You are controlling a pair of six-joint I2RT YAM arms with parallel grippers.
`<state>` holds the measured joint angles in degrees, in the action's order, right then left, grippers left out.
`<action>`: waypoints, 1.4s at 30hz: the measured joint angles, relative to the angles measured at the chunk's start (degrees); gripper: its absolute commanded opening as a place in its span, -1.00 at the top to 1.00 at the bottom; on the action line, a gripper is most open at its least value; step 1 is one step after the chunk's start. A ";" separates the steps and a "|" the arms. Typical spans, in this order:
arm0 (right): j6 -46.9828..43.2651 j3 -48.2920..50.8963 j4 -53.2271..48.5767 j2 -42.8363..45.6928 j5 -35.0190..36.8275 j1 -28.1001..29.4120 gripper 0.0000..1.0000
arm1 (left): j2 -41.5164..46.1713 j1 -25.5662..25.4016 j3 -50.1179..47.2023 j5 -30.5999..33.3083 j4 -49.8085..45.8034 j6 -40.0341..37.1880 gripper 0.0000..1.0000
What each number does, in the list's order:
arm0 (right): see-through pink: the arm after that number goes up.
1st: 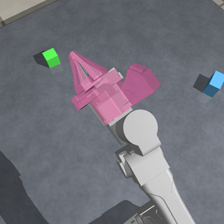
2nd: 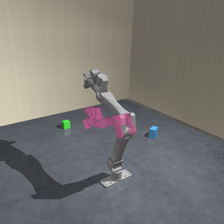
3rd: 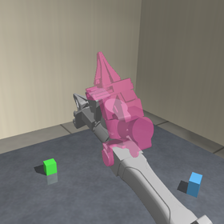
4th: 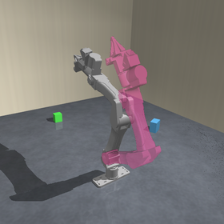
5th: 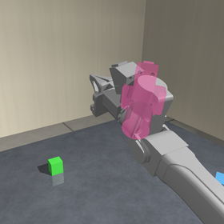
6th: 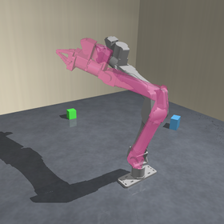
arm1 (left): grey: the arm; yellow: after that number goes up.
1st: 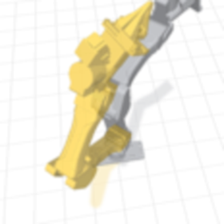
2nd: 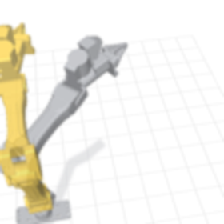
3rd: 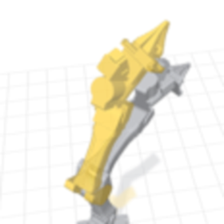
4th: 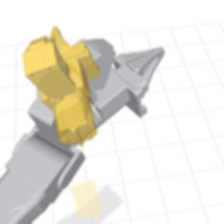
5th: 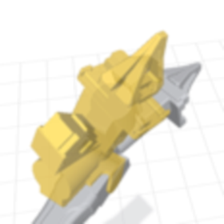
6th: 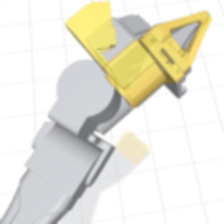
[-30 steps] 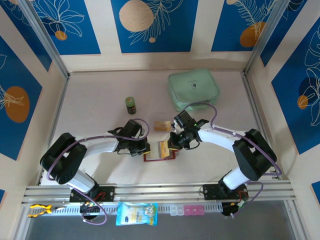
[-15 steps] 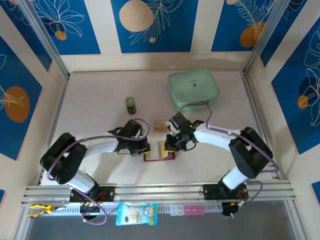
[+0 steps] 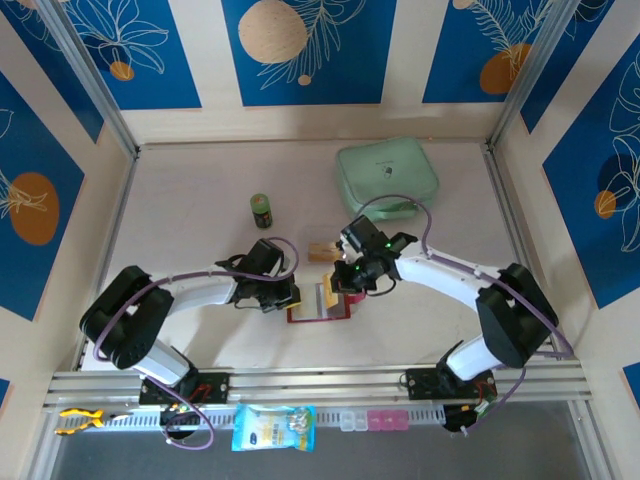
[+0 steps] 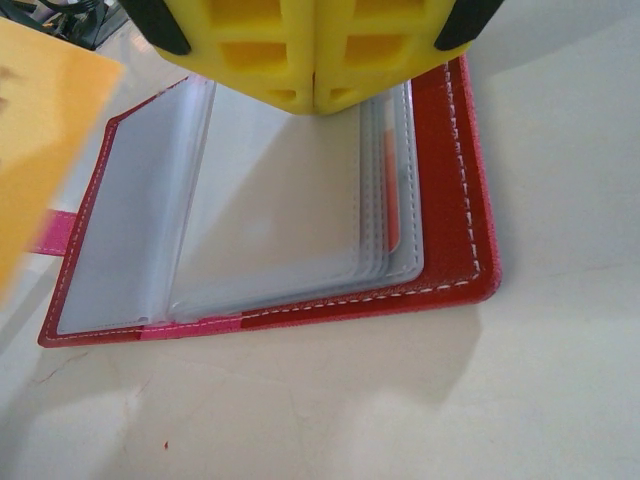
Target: Take the credit cards out of the card holder
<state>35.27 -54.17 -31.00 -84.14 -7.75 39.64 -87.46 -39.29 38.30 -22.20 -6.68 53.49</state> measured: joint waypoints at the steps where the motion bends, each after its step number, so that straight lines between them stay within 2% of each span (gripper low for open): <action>1: -2.56 -1.09 -0.98 0.66 -0.20 -0.09 0.99 | 0.09 0.00 0.00 0.02 -0.09 0.00 0.98; 6: -18.05 -7.87 -7.45 0.59 -0.42 -0.81 1.00 | 0.81 0.00 0.00 0.20 -0.31 0.00 0.97; 11: -36.72 -16.70 -15.96 -4.33 -0.98 -2.12 1.00 | 1.92 0.00 0.00 0.24 -0.42 -0.02 0.97; 16: -55.34 -24.17 -21.46 -9.84 2.62 -2.54 1.00 | 3.32 0.00 -0.02 0.90 -1.20 -0.02 0.97; 22: -70.97 -32.41 -24.96 -16.61 6.75 -2.91 1.00 | 6.08 0.02 -1.11 2.21 -1.60 0.00 0.96; 31: -81.74 -42.97 -27.82 -26.34 7.61 -6.03 1.00 | 9.31 0.17 -3.45 3.69 -2.56 0.00 0.96; 42: -85.66 -45.18 -28.63 -31.23 7.52 -8.02 1.00 | 10.08 0.94 -3.58 4.31 -2.86 0.00 0.96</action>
<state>-50.39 -99.35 -59.64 -115.37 -0.23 31.62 -77.38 -38.35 34.72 -17.89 -9.54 53.49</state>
